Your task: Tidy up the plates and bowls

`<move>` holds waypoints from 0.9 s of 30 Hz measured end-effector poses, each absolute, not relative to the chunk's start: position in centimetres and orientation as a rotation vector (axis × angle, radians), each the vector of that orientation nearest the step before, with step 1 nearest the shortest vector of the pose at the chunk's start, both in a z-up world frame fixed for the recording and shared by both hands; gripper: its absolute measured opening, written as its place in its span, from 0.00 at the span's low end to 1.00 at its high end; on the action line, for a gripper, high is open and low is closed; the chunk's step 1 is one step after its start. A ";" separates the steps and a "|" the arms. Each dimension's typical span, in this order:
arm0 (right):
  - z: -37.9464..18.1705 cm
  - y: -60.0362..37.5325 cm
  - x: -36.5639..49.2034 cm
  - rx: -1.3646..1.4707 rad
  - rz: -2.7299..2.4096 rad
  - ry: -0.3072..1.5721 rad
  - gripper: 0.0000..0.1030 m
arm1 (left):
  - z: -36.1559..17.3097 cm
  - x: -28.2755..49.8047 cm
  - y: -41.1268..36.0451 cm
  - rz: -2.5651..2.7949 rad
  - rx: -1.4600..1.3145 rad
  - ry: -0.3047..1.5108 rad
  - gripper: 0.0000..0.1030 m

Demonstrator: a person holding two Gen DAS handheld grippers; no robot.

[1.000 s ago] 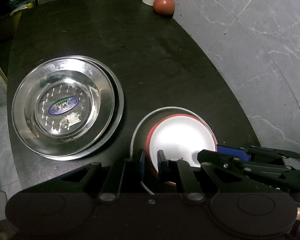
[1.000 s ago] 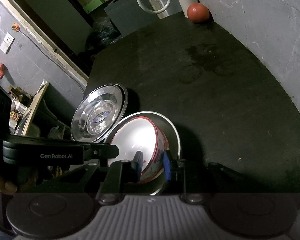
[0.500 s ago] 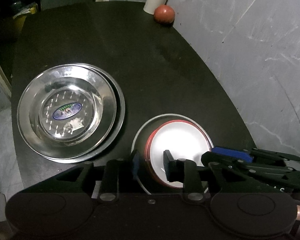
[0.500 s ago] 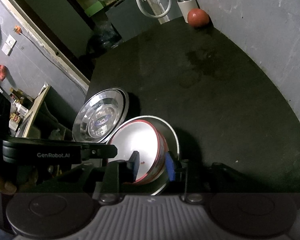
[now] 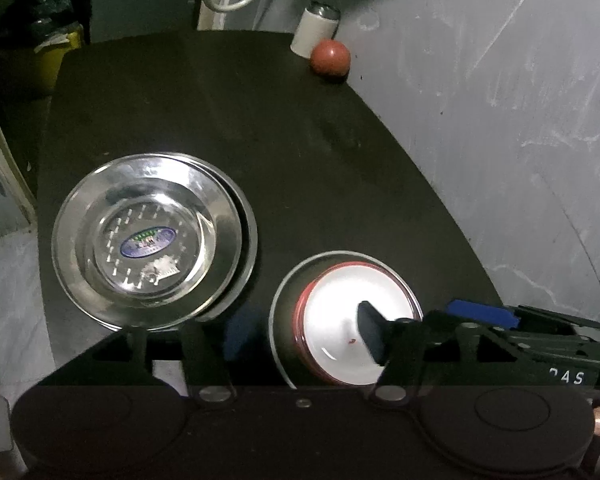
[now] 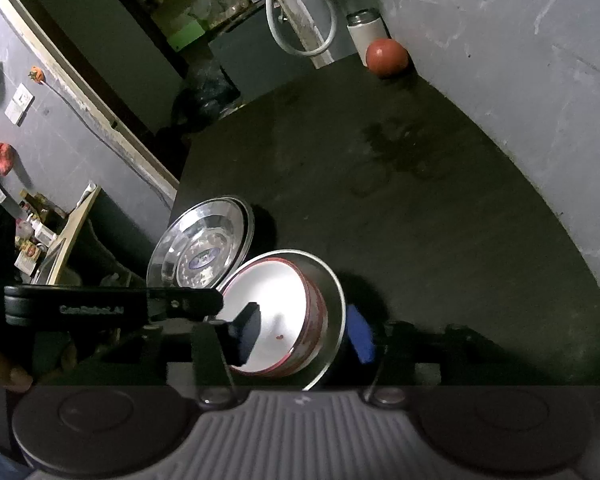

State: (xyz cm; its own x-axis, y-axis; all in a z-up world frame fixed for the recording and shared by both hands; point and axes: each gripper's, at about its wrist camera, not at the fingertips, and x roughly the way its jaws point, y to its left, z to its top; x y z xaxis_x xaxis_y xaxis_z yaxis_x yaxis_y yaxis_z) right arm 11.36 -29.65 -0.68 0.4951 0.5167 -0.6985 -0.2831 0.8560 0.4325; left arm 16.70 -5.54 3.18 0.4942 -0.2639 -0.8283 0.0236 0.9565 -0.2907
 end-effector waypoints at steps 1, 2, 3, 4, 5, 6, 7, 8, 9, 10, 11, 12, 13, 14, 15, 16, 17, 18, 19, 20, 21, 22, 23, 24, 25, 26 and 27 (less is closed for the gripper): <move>-0.6 -29.8 11.3 0.275 0.487 0.931 0.63 | 3.3 16.5 -5.3 -0.175 -0.260 1.035 0.75; -0.6 -29.9 11.3 0.275 0.484 0.927 0.68 | 3.3 16.3 -5.1 -0.176 -0.268 1.031 0.82; -0.5 -30.0 11.3 0.275 0.479 0.924 0.74 | 3.4 16.1 -4.8 -0.179 -0.278 1.030 0.85; -0.5 -30.1 11.3 0.274 0.473 0.921 0.76 | 3.4 15.9 -4.5 -0.181 -0.293 1.033 0.89; -0.5 -30.3 11.3 0.273 0.467 0.917 0.80 | 3.3 15.7 -4.3 -0.177 -0.308 1.037 0.91; -0.5 -30.4 11.3 0.270 0.460 0.914 0.83 | 3.3 15.5 -4.0 -0.175 -0.326 1.043 0.92; -0.5 -30.6 11.3 0.267 0.450 0.912 0.84 | 3.1 15.3 -3.8 -0.174 -0.339 1.051 0.96; -0.6 -30.7 11.3 0.261 0.439 0.911 0.86 | 3.0 15.1 -3.6 -0.174 -0.347 1.060 0.99; -0.7 -30.8 11.3 0.252 0.430 0.910 0.88 | 2.8 15.0 -3.5 -0.172 -0.350 1.069 0.99; -0.7 -30.9 11.2 0.238 0.419 0.909 0.90 | 2.6 14.8 -3.3 -0.166 -0.348 1.083 0.99; -0.8 -31.0 11.2 0.225 0.409 0.909 0.92 | 2.4 14.7 -3.2 -0.159 -0.345 1.096 0.99; -1.0 -31.1 11.2 0.215 0.401 0.910 0.93 | 2.1 14.5 -3.1 -0.150 -0.344 1.107 0.99; -1.1 -31.2 11.1 0.203 0.391 0.912 0.93 | 1.9 14.3 -2.9 -0.143 -0.346 1.117 0.99; -1.2 -31.3 11.1 0.190 0.381 0.914 0.93 | 1.6 14.2 -2.8 -0.135 -0.350 1.124 0.99; -1.3 -31.3 11.0 0.178 0.369 0.917 0.94 | 1.4 14.1 -2.6 -0.124 -0.352 1.135 0.99; -1.5 -31.4 11.0 0.168 0.361 0.921 0.94 | 1.1 14.1 -2.5 -0.105 -0.350 1.147 0.99; -1.6 -31.4 11.0 0.159 0.353 0.925 0.95 | 0.7 14.1 -2.4 -0.082 -0.345 1.161 0.99; -1.7 -31.4 11.0 0.149 0.343 0.931 0.96 | 0.4 14.1 -2.3 -0.063 -0.341 1.171 0.99; -1.9 -31.4 11.1 0.137 0.335 0.936 0.96 | 0.1 14.0 -2.1 -0.042 -0.343 1.179 0.99; -2.0 -31.4 11.1 0.128 0.333 0.940 0.96 | -0.2 14.1 -2.0 -0.031 -0.350 1.183 0.99; -2.0 -31.4 11.1 0.123 0.334 0.943 0.96 | -0.4 14.2 -1.9 -0.023 -0.355 1.187 0.99; -2.1 -31.4 11.1 0.118 0.336 0.949 0.96 | -0.6 14.2 -1.9 -0.014 -0.356 1.189 0.99; -2.2 -31.2 11.2 0.108 0.336 0.956 0.96 | -0.9 14.3 -2.0 -0.007 -0.351 1.191 0.99; -2.4 -31.1 11.2 0.096 0.333 0.961 0.96 | -1.0 14.4 -2.2 -0.002 -0.345 1.194 0.99; -2.5 -30.9 11.3 0.078 0.328 0.967 0.96 | -1.1 14.5 -2.3 0.003 -0.339 1.197 0.99; -2.6 -30.7 11.3 0.064 0.330 0.969 0.96 | -1.2 14.7 -2.5 0.005 -0.335 1.198 0.99; -2.6 -30.5 11.4 0.050 0.334 0.971 0.96 | -1.3 14.9 -2.6 0.007 -0.331 1.198 0.99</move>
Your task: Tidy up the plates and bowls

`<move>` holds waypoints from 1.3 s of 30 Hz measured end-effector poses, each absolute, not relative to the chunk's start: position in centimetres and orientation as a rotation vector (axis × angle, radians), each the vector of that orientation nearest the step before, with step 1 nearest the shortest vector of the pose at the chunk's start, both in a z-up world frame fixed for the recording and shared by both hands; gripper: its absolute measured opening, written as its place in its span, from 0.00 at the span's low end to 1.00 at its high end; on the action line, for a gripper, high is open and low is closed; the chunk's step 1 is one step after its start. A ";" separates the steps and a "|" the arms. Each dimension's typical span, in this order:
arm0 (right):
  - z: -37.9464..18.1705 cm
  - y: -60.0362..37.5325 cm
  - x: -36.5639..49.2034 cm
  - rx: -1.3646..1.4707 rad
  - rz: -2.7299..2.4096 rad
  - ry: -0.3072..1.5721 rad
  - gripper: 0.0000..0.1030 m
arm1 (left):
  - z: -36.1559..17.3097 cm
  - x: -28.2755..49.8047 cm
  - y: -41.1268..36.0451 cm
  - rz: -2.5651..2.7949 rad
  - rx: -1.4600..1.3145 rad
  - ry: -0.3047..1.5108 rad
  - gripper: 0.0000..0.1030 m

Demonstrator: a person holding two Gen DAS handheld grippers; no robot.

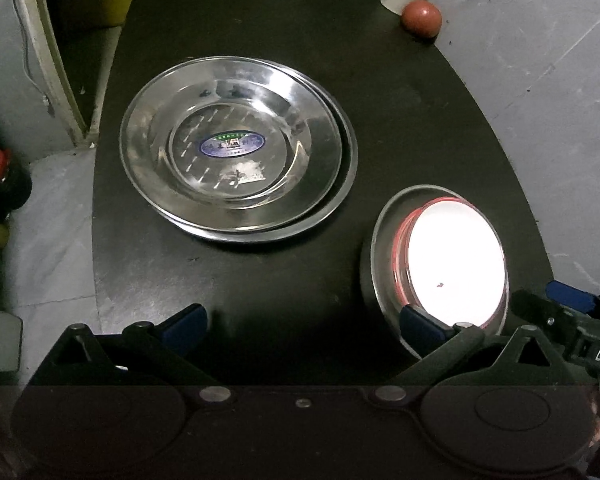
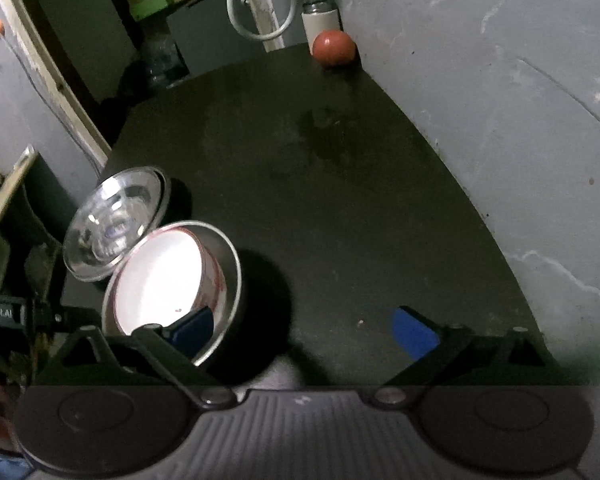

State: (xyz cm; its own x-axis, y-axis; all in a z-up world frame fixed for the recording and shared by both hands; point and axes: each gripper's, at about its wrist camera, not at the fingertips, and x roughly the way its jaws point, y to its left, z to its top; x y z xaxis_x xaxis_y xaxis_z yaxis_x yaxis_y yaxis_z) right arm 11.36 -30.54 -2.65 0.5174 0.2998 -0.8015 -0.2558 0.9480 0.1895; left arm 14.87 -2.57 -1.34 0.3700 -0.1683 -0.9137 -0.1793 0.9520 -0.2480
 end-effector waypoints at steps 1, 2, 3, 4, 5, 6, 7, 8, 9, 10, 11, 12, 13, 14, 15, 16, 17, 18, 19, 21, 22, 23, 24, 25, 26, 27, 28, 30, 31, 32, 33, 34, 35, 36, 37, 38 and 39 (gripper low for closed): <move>-2.7 -30.3 11.4 0.036 0.337 0.974 0.96 | -1.4 15.1 -2.8 0.011 -0.322 1.201 0.99; -2.8 -30.1 11.5 0.026 0.339 0.977 0.96 | -1.5 15.2 -3.0 0.010 -0.315 1.201 0.99; -2.9 -29.9 11.6 0.018 0.342 0.981 0.96 | -1.5 15.3 -3.2 0.006 -0.307 1.199 0.98; -3.0 -29.8 11.6 0.013 0.346 0.985 0.95 | -1.5 15.4 -3.3 0.007 -0.297 1.202 0.96; -3.0 -29.6 11.8 0.009 0.351 0.990 0.91 | -1.6 15.5 -3.5 0.005 -0.288 1.204 0.94; -3.1 -29.4 11.9 0.007 0.359 0.993 0.87 | -1.8 15.5 -3.7 0.002 -0.286 1.206 0.93; -3.2 -29.3 12.0 0.009 0.369 0.997 0.84 | -1.9 15.5 -3.9 0.003 -0.286 1.209 0.92; -3.3 -29.1 12.1 0.011 0.377 1.002 0.80 | -1.9 15.4 -3.9 0.004 -0.288 1.208 0.91; -3.4 -29.0 12.2 0.014 0.387 1.006 0.76 | -1.9 15.3 -3.9 0.005 -0.294 1.205 0.90; -3.5 -28.9 12.3 0.017 0.393 1.007 0.73 | -1.9 15.3 -3.9 0.002 -0.301 1.202 0.89; -3.5 -29.0 12.3 0.022 0.397 1.004 0.72 | -1.9 15.2 -3.9 -0.001 -0.307 1.199 0.88; -3.5 -29.1 12.5 0.031 0.405 1.004 0.69 | -1.9 15.2 -3.9 -0.003 -0.314 1.196 0.87; -3.5 -29.2 12.6 0.049 0.417 1.007 0.66 | -1.9 15.2 -3.9 -0.008 -0.321 1.193 0.84; -3.5 -29.4 12.6 0.073 0.429 1.010 0.60 | -1.9 15.2 -3.9 -0.017 -0.328 1.187 0.79; -3.5 -29.5 12.7 0.093 0.442 1.013 0.52 | -1.8 15.2 -3.9 -0.027 -0.336 1.181 0.76; -3.5 -29.6 12.7 0.106 0.454 1.016 0.49 | -1.8 15.2 -3.9 -0.038 -0.345 1.174 0.69; -3.4 -29.5 12.7 0.110 0.463 1.017 0.42 | -1.7 15.1 -3.9 -0.052 -0.357 1.165 0.60; -3.3 -29.4 12.7 0.110 0.472 1.018 0.36 | -1.6 15.1 -3.9 -0.068 -0.370 1.154 0.55; -3.2 -29.2 12.7 0.109 0.483 1.019 0.33 | -1.5 15.1 -3.9 -0.085 -0.385 1.143 0.46; -2.9 -28.8 12.7 0.095 0.493 1.028 0.25 | -1.3 15.1 -4.0 -0.108 -0.399 1.129 0.34; -2.9 -28.4 12.8 0.085 0.490 1.036 0.25 | -1.3 15.2 -4.2 -0.120 -0.402 1.123 0.28; -2.8 -28.1 12.9 0.074 0.483 1.050 0.25 | -1.2 15.2 -4.3 -0.132 -0.405 1.117 0.20; -2.7 -27.8 13.1 0.069 0.475 1.067 0.25 | -1.2 15.3 -4.4 -0.145 -0.411 1.111 0.16; -2.7 -27.6 13.5 0.072 0.463 1.090 0.25 | -1.2 15.3 -4.5 -0.146 -0.409 1.108 0.17; -2.8 -27.4 13.8 0.079 0.455 1.110 0.25 | -1.2 15.4 -4.6 -0.146 -0.405 1.104 0.17; -2.9 -27.3 14.1 0.085 0.447 1.125 0.25 | -1.2 15.5 -4.6 -0.149 -0.409 1.101 0.17; -3.0 -27.2 14.3 0.089 0.440 1.130 0.25 | -1.3 15.5 -4.6 -0.151 -0.415 1.099 0.17; -3.1 -27.2 14.5 0.104 0.439 1.125 0.17 | -1.4 15.5 -4.5 -0.157 -0.416 1.094 0.16; -3.2 -27.3 14.5 0.118 0.443 1.123 0.17 | -1.4 15.5 -4.4 -0.160 -0.414 1.092 0.16; -3.2 -27.3 14.4 0.118 0.444 1.119 0.17 | -1.5 15.4 -4.4 -0.163 -0.411 1.089 0.16; -3.2 -27.3 14.3 0.113 0.448 1.111 0.17 | -1.5 15.4 -4.4 -0.167 -0.408 1.088 0.16; -3.3 -27.4 14.2 0.114 0.451 1.104 0.17 | -1.5 15.5 -4.4 -0.171 -0.406 1.088 0.16; -3.4 -27.4 14.0 0.120 0.453 1.098 0.17 | -1.5 15.4 -4.3 -0.176 -0.405 1.088 0.16; -3.4 -27.6 13.9 0.128 0.454 1.093 0.17 | -1.5 15.4 -4.3 -0.182 -0.405 1.088 0.16; -3.5 -27.7 13.7 0.133 0.457 1.090 0.17 | -1.5 15.3 -4.2 -0.189 -0.404 1.089 0.16; -3.5 -27.9 13.7 0.139 0.459 1.090 0.17 | -1.5 15.3 -4.3 -0.195 -0.401 1.089 0.16; -3.5 -28.0 13.5 0.144 0.460 1.089 0.17 | -1.4 15.4 -4.4 -0.201 -0.398 1.089 0.16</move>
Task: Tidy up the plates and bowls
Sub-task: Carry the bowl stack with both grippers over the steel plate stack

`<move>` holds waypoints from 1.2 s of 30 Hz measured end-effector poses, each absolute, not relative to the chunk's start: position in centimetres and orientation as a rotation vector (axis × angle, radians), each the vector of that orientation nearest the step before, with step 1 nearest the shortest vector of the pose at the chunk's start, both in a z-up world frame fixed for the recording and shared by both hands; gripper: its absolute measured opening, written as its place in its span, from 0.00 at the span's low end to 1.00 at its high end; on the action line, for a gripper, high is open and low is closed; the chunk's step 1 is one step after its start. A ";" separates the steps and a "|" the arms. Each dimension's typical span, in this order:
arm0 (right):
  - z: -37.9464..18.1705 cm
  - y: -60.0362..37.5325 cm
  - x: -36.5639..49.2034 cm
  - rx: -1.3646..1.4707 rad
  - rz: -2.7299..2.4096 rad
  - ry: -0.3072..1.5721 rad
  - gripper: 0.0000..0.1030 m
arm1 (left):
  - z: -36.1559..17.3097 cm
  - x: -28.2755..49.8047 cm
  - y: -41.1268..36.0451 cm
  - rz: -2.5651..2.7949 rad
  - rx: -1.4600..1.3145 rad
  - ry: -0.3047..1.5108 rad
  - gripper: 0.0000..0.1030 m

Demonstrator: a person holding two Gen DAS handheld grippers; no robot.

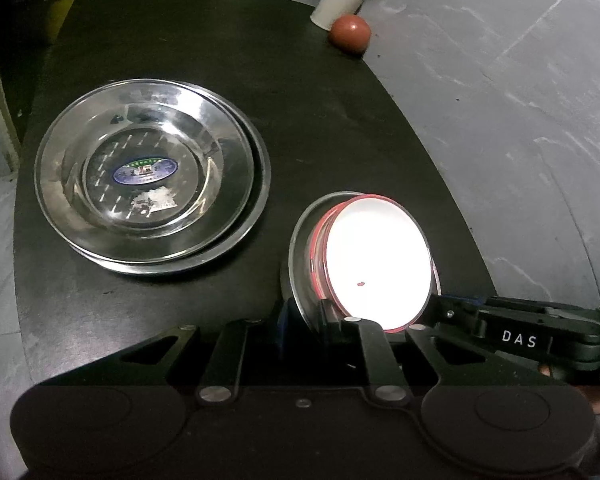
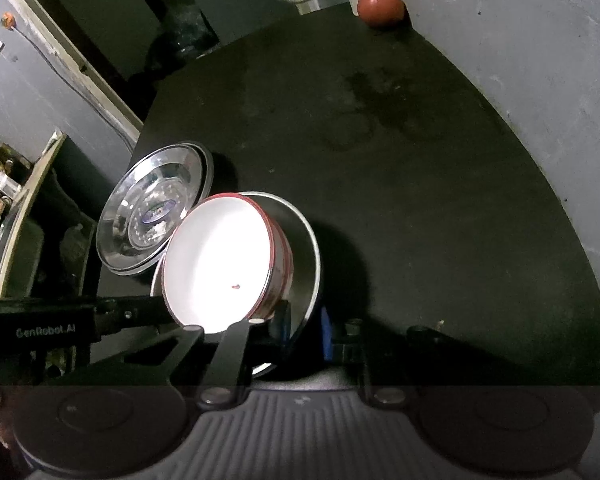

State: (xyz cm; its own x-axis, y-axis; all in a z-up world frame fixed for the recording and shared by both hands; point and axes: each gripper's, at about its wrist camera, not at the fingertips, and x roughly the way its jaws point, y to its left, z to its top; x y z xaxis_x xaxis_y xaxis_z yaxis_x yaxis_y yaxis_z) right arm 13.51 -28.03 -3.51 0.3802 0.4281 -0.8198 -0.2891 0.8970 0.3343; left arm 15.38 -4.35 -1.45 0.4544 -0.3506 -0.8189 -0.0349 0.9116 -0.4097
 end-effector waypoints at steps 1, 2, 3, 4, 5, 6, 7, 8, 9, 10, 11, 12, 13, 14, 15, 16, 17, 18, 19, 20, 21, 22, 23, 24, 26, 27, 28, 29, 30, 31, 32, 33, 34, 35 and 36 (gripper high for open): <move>-3.5 -28.2 13.5 0.146 0.459 1.088 0.17 | -1.4 15.4 -4.4 -0.208 -0.394 1.086 0.16; -3.4 -28.3 13.4 0.148 0.457 1.087 0.17 | -1.3 15.4 -4.4 -0.214 -0.391 1.082 0.16; -3.3 -28.4 13.3 0.151 0.456 1.084 0.17 | -1.3 15.6 -4.4 -0.219 -0.388 1.077 0.15; -3.2 -28.5 13.2 0.155 0.455 1.078 0.17 | -1.1 15.6 -4.4 -0.225 -0.384 1.070 0.15; -3.1 -28.6 13.2 0.160 0.454 1.073 0.17 | -0.9 15.7 -4.4 -0.231 -0.381 1.064 0.15; -3.0 -28.7 13.1 0.165 0.453 1.067 0.17 | -0.8 15.8 -4.3 -0.236 -0.378 1.058 0.16; -2.8 -28.8 13.1 0.170 0.451 1.062 0.17 | -0.6 15.8 -4.3 -0.239 -0.375 1.054 0.16; -2.7 -28.8 13.0 0.174 0.449 1.056 0.17 | -0.4 15.9 -4.3 -0.243 -0.374 1.050 0.16; -2.5 -28.8 13.0 0.176 0.448 1.051 0.17 | -0.2 16.0 -4.2 -0.245 -0.373 1.047 0.16; -2.4 -28.8 13.0 0.179 0.447 1.045 0.17 | -0.1 16.0 -4.1 -0.246 -0.374 1.043 0.16; -2.2 -28.8 13.1 0.182 0.446 1.040 0.17 | 0.1 16.1 -3.9 -0.247 -0.374 1.039 0.16; -2.0 -28.7 13.1 0.185 0.447 1.034 0.17 | 0.2 16.1 -3.7 -0.247 -0.375 1.035 0.16; -1.8 -28.6 13.2 0.185 0.449 1.030 0.17 | 0.5 16.1 -3.4 -0.246 -0.376 1.030 0.16; -1.6 -28.5 13.3 0.186 0.452 1.025 0.17 | 0.6 16.2 -3.1 -0.244 -0.377 1.025 0.16; -1.5 -28.4 13.4 0.186 0.456 1.021 0.18 | 0.8 16.2 -3.0 -0.242 -0.377 1.021 0.16; -1.3 -28.2 13.5 0.187 0.461 1.016 0.18 | 1.0 16.2 -2.7 -0.239 -0.378 1.018 0.16; -1.2 -28.0 13.6 0.188 0.465 1.012 0.18 | 1.1 16.2 -2.5 -0.236 -0.378 1.016 0.16; -1.2 -27.8 13.7 0.189 0.470 1.009 0.18 | 1.2 16.3 -2.2 -0.232 -0.378 1.013 0.16; -1.1 -27.5 13.9 0.189 0.476 1.007 0.18 | 1.4 16.2 -2.0 -0.228 -0.377 1.011 0.16; -1.0 -27.3 14.0 0.188 0.481 1.006 0.18 | 1.5 16.3 -1.9 -0.224 -0.377 1.008 0.16; -1.0 -27.0 14.2 0.188 0.486 1.005 0.18 | 1.6 16.3 -1.6 -0.221 -0.377 1.006 0.16; -0.9 -26.8 14.3 0.187 0.491 1.005 0.18 | 1.7 16.3 -1.3 -0.217 -0.377 1.003 0.16; -0.9 -26.5 14.4 0.186 0.496 1.005 0.18 | 1.8 16.3 -1.0 -0.214 -0.377 1.001 0.16; -0.8 -26.2 14.6 0.186 0.501 1.003 0.18 | 1.9 16.3 -0.6 -0.211 -0.377 0.999 0.16; -0.7 -25.6 14.8 0.183 0.511 1.001 0.18 | 2.1 16.3 -0.1 -0.205 -0.379 0.994 0.16; -0.6 -25.4 15.0 0.182 0.516 0.999 0.18 | 2.2 16.3 0.2 -0.202 -0.380 0.992 0.16; -0.6 -25.1 15.0 0.181 0.519 0.998 0.18 | 2.3 16.3 0.5 -0.200 -0.380 0.990 0.16; -0.5 -24.9 15.1 0.180 0.523 0.997 0.18 | 2.4 16.3 0.7 -0.198 -0.380 0.988 0.16; -0.5 -24.6 15.1 0.179 0.525 0.996 0.18 | 2.5 16.3 0.9 -0.196 -0.380 0.987 0.16; -0.4 -24.3 15.2 0.177 0.528 0.995 0.18 | 2.6 16.4 1.1 -0.194 -0.380 0.986 0.16; -0.4 -24.1 15.3 0.176 0.531 0.994 0.18 | 2.7 16.4 1.3 -0.193 -0.380 0.985 0.16; -0.3 -23.9 15.4 0.175 0.533 0.993 0.18 | 2.8 16.4 1.5 -0.191 -0.381 0.984 0.16; -0.3 -23.7 15.5 0.174 0.535 0.993 0.18 | 2.8 16.4 1.6 -0.189 -0.381 0.983 0.16; -0.2 -23.5 15.7 0.174 0.538 0.992 0.18 | 2.9 16.5 1.8 -0.186 -0.383 0.983 0.16; -0.2 -23.4 15.7 0.173 0.539 0.992 0.18 | 2.9 16.4 2.0 -0.185 -0.384 0.983 0.16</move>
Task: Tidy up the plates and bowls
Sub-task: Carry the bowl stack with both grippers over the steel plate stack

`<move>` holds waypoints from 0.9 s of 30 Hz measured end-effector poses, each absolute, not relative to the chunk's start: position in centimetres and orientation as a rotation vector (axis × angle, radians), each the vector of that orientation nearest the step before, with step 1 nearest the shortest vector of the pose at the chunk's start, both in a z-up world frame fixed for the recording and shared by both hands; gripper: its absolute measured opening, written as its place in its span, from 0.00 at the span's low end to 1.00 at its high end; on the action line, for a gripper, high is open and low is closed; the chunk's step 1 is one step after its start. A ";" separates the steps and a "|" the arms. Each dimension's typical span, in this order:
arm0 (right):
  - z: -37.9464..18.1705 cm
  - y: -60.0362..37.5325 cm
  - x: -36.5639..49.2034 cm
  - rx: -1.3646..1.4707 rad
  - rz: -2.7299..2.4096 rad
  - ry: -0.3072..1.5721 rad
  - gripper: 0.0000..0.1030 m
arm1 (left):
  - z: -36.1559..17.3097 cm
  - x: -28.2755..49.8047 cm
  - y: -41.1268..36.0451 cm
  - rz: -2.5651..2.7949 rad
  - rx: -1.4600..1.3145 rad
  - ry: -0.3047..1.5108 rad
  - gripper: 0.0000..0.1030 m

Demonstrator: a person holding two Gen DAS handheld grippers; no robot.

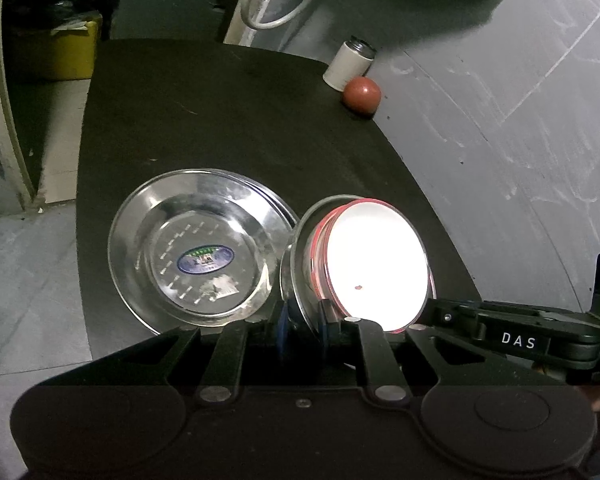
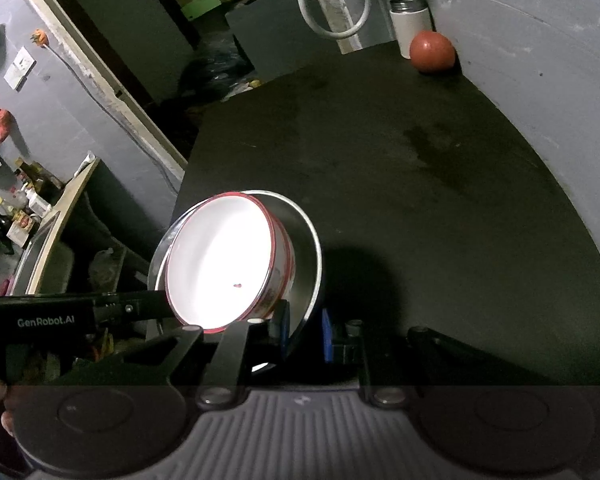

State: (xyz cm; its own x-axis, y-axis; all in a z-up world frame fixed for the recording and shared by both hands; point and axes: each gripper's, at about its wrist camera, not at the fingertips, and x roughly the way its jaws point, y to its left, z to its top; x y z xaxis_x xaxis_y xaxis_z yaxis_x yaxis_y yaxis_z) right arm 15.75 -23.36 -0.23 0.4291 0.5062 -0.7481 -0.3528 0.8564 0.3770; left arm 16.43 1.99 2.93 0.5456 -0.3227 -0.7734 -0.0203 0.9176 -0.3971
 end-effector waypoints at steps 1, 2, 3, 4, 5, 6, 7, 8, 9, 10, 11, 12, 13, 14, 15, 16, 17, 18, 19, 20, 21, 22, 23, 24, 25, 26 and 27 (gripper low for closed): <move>-0.2 -23.1 15.8 0.171 0.541 0.991 0.18 | 3.0 16.4 2.2 -0.182 -0.385 0.983 0.16; -0.2 -23.0 15.9 0.170 0.544 0.991 0.18 | 3.0 16.4 2.4 -0.180 -0.386 0.983 0.16; -0.2 -22.9 16.0 0.170 0.547 0.991 0.18 | 3.1 16.4 2.6 -0.177 -0.386 0.983 0.16; -0.2 -22.7 16.1 0.169 0.549 0.991 0.18 | 3.1 16.3 2.8 -0.176 -0.387 0.983 0.16; -0.2 -22.6 16.2 0.168 0.552 0.991 0.18 | 3.2 16.3 3.0 -0.173 -0.388 0.983 0.15; -0.3 -22.4 16.4 0.167 0.555 0.992 0.18 | 3.2 16.3 3.1 -0.170 -0.389 0.983 0.15; -0.2 -22.2 16.4 0.166 0.557 0.992 0.18 | 3.2 16.5 3.2 -0.168 -0.389 0.983 0.16; -0.2 -22.1 16.5 0.165 0.560 0.993 0.18 | 3.2 16.5 3.3 -0.165 -0.390 0.982 0.16; -0.2 -21.9 16.6 0.164 0.562 0.993 0.18 | 3.3 16.7 3.4 -0.162 -0.390 0.982 0.16; -0.3 -21.7 16.7 0.163 0.565 0.994 0.18 | 3.3 16.8 3.6 -0.160 -0.390 0.982 0.16; -0.3 -21.6 16.7 0.162 0.568 0.995 0.18 | 3.3 16.8 3.7 -0.157 -0.391 0.981 0.15; -0.3 -21.4 16.8 0.161 0.570 0.995 0.18 | 3.3 16.8 4.0 -0.155 -0.392 0.981 0.16; -0.3 -21.3 16.9 0.161 0.573 0.995 0.18 | 3.4 16.8 4.2 -0.153 -0.392 0.980 0.16; -0.3 -21.1 17.0 0.160 0.576 0.996 0.18 | 3.4 16.8 4.3 -0.150 -0.394 0.979 0.15; -0.3 -20.9 17.1 0.159 0.579 0.997 0.18 | 3.4 16.9 4.5 -0.148 -0.395 0.979 0.15; -0.3 -20.8 17.2 0.157 0.581 0.997 0.18 | 3.4 16.9 4.6 -0.144 -0.397 0.980 0.16; -0.4 -20.6 17.3 0.156 0.584 0.998 0.18 | 3.4 16.9 4.8 -0.141 -0.398 0.980 0.16; -0.4 -20.5 17.4 0.155 0.586 0.999 0.18 | 3.5 17.0 4.9 -0.138 -0.399 0.980 0.16; -0.4 -20.3 17.5 0.153 0.590 1.000 0.18 | 3.5 17.0 5.1 -0.134 -0.399 0.981 0.16; -0.4 -20.1 17.6 0.152 0.593 1.002 0.18 | 3.4 17.0 5.3 -0.130 -0.401 0.982 0.16; -0.5 -19.9 17.7 0.151 0.596 1.003 0.18 | 3.4 17.0 5.5 -0.125 -0.404 0.983 0.16; -0.5 -19.7 17.8 0.148 0.600 1.005 0.18 | 3.3 17.1 5.7 -0.119 -0.407 0.984 0.16; -0.5 -19.4 18.0 0.146 0.604 1.008 0.18 | 3.3 17.1 5.9 -0.114 -0.408 0.985 0.16; -0.6 -19.2 18.1 0.144 0.609 1.010 0.18 | 3.2 17.1 6.1 -0.109 -0.410 0.986 0.16; -0.7 -19.0 18.2 0.143 0.613 1.012 0.18 | 3.1 17.1 6.3 -0.103 -0.412 0.987 0.16; -0.7 -18.7 18.3 0.140 0.618 1.015 0.18 | 3.0 17.1 6.5 -0.096 -0.415 0.989 0.16; -0.8 -18.4 18.4 0.137 0.623 1.018 0.18 | 3.0 17.1 6.8 -0.090 -0.417 0.991 0.15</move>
State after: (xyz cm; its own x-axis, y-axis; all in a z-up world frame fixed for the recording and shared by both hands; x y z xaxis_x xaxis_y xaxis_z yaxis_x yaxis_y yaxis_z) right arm 18.43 -18.41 -0.80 0.3695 0.5451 -0.7525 -0.4217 0.8200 0.3869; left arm 17.13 6.76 2.96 0.5513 -0.2613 -0.7923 -0.1135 0.9174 -0.3815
